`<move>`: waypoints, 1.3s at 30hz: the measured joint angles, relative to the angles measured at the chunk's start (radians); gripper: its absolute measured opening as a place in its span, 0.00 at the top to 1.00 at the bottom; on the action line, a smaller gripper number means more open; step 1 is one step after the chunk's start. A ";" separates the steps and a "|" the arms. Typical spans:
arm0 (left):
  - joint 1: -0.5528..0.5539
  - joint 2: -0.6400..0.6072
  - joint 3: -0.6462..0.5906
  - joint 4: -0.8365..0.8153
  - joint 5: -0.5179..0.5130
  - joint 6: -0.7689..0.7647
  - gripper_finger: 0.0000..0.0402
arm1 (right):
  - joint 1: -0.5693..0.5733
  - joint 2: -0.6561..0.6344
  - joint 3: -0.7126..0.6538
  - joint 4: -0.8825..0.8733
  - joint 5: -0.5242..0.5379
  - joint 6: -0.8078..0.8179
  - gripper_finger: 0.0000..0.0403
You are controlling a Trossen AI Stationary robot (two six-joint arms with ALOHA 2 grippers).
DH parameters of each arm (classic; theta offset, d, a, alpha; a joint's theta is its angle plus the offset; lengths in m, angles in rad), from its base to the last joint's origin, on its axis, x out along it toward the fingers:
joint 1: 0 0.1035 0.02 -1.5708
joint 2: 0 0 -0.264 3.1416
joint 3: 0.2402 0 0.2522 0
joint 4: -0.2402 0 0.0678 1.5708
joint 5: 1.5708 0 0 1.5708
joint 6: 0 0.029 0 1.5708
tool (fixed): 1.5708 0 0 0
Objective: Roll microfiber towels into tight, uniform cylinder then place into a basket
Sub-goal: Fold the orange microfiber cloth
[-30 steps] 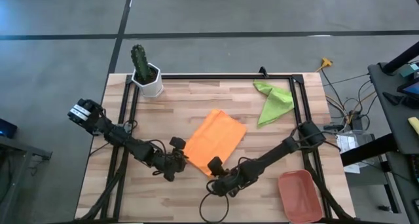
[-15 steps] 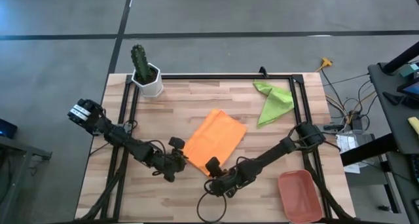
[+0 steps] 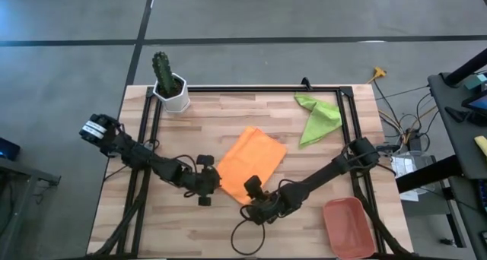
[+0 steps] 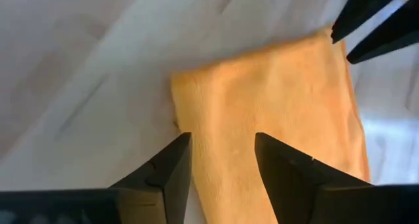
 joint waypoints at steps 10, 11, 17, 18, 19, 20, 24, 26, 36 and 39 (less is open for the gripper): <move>0.100 0.000 -0.001 -0.018 0.112 -0.097 0.74 | 0.000 -0.027 -0.002 -0.246 0.150 0.134 0.58; 0.104 0.002 -0.001 -0.019 0.127 -0.105 0.74 | 0.000 -0.028 -0.003 -0.246 0.150 0.142 0.58; 0.105 0.009 -0.001 -0.018 0.133 -0.053 0.74 | 0.004 -0.028 -0.022 -0.118 0.059 0.140 0.58; 0.105 0.009 -0.001 -0.019 0.133 -0.040 0.74 | 0.005 -0.028 -0.027 -0.081 0.033 0.129 0.58; 0.105 0.009 -0.001 -0.019 0.133 -0.027 0.74 | 0.006 -0.028 -0.031 -0.043 0.015 0.113 0.58; 0.105 0.009 -0.001 -0.018 0.133 -0.024 0.74 | 0.008 -0.028 -0.037 -0.006 0.004 0.096 0.58; 0.105 0.003 -0.001 -0.019 0.152 -0.020 0.74 | 0.008 -0.028 -0.062 0.081 -0.029 0.033 0.58; 0.105 0.002 -0.001 -0.020 0.172 -0.021 0.74 | 0.007 -0.027 -0.074 0.104 -0.052 0.027 0.58; 0.093 0.001 0.000 -0.027 0.210 -0.009 0.74 | 0.005 -0.027 -0.087 0.195 -0.113 0.027 0.57; 0.068 0.001 0.009 -0.024 0.241 0.040 0.74 | 0.005 -0.016 -0.088 0.200 -0.139 0.046 0.57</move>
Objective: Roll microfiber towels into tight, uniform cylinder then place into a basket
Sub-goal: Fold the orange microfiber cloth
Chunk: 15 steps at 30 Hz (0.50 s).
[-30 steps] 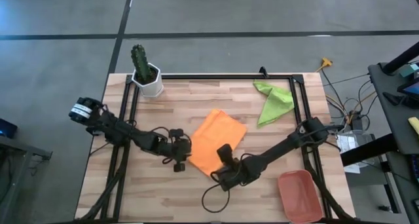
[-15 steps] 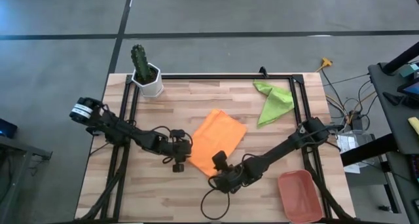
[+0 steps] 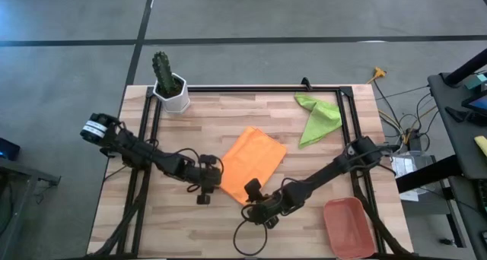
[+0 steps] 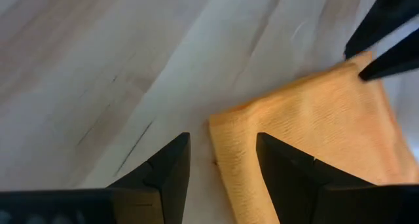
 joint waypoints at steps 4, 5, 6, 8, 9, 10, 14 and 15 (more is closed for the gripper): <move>-0.030 0.000 0.005 0.030 0.004 0.038 0.74 | -0.001 0.024 -0.001 0.001 0.004 0.002 0.57; -0.034 0.000 0.005 0.045 0.004 0.039 0.74 | -0.003 0.029 -0.001 0.009 0.005 0.001 0.57; -0.038 0.000 0.005 0.055 0.004 0.038 0.74 | -0.004 0.032 -0.001 0.015 0.005 0.000 0.57; -0.044 -0.001 0.005 0.060 0.003 0.038 0.74 | -0.009 0.039 -0.001 0.028 0.005 0.000 0.57; -0.047 -0.001 0.005 0.061 0.004 0.038 0.74 | -0.010 0.041 -0.001 0.032 0.005 0.000 0.57; -0.050 -0.001 0.005 0.060 0.003 0.038 0.74 | -0.011 0.041 -0.001 0.032 0.005 0.000 0.57; -0.059 -0.001 0.005 0.062 0.003 0.038 0.74 | -0.014 0.042 -0.001 0.041 0.006 -0.001 0.57; -0.060 -0.001 0.005 0.062 0.003 0.038 0.74 | -0.015 0.042 -0.001 0.041 0.006 -0.001 0.57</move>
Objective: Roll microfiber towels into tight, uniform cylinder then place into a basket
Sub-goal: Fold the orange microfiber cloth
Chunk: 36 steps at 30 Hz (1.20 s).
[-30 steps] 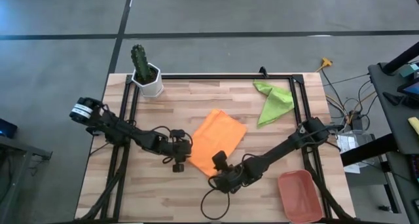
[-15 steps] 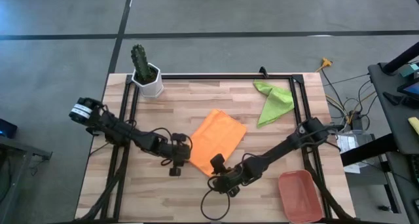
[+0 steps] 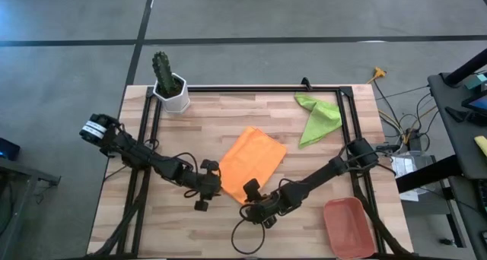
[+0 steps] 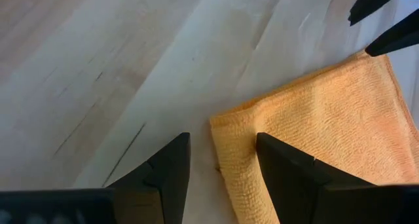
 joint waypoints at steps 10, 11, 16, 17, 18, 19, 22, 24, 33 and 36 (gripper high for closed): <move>-0.001 0.000 0.000 0.020 0.000 0.000 0.74 | -0.009 0.032 0.004 0.028 0.011 0.000 0.58; -0.002 0.000 0.000 0.020 0.000 0.000 0.74 | -0.009 0.033 0.004 0.030 0.014 0.000 0.59; -0.008 0.000 0.000 0.028 -0.001 0.018 0.74 | -0.009 0.036 0.004 0.036 0.019 0.007 0.69; -0.013 0.000 0.000 0.045 -0.001 0.046 0.74 | -0.008 0.036 0.004 0.037 0.021 0.006 0.73; -0.022 0.000 -0.001 0.073 -0.002 0.082 0.74 | -0.008 0.036 0.003 0.037 0.021 0.004 0.77; -0.034 0.000 -0.005 0.111 -0.002 0.118 0.74 | -0.007 0.036 0.003 0.035 0.020 0.003 0.81; -0.069 0.003 -0.017 0.233 -0.001 0.221 0.74 | -0.001 0.035 0.004 0.007 0.019 0.000 0.94; -0.091 0.012 -0.017 0.290 -0.012 0.260 0.74 | 0.005 0.029 0.005 -0.033 0.027 0.006 0.96; -0.129 0.129 0.021 0.302 -0.127 0.265 0.69 | 0.072 -0.040 -0.003 -0.225 0.031 0.082 0.98; -0.132 0.193 0.057 0.301 -0.183 0.285 0.63 | 0.092 -0.073 -0.003 -0.296 0.001 0.136 0.98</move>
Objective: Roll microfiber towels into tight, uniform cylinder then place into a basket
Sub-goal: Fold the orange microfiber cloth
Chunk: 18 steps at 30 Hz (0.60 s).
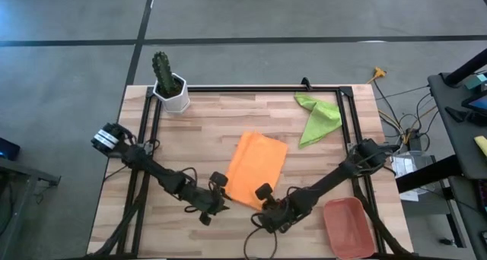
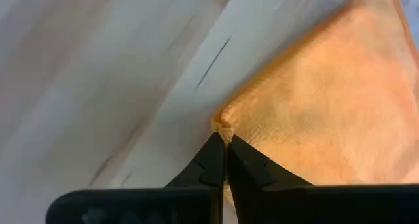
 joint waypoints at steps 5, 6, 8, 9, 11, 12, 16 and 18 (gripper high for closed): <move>-0.013 0.066 0.094 0.001 -0.016 0.097 0.54 | 0.027 -0.014 -0.006 -0.096 -0.094 0.113 0.98; -0.015 0.072 0.112 0.000 -0.015 0.108 0.53 | 0.037 -0.015 -0.010 -0.116 -0.105 0.138 0.98; -0.015 0.085 0.142 -0.009 -0.014 0.111 0.51 | 0.064 -0.020 -0.022 -0.148 -0.104 0.187 0.98; -0.015 0.088 0.154 -0.017 -0.015 0.111 0.51 | 0.079 -0.022 -0.032 -0.154 -0.097 0.207 0.98; -0.013 0.091 0.176 -0.038 -0.020 0.112 0.51 | 0.102 -0.025 -0.053 -0.161 -0.084 0.248 0.98; -0.013 0.091 0.186 -0.045 -0.034 0.112 0.51 | 0.114 -0.026 -0.064 -0.157 -0.075 0.270 0.98; -0.005 0.088 0.223 -0.146 -0.137 0.129 0.51 | 0.147 -0.029 -0.086 -0.176 -0.023 0.343 0.95; 0.004 0.087 0.244 -0.217 -0.203 0.154 0.51 | 0.158 -0.039 -0.089 -0.191 0.003 0.367 0.92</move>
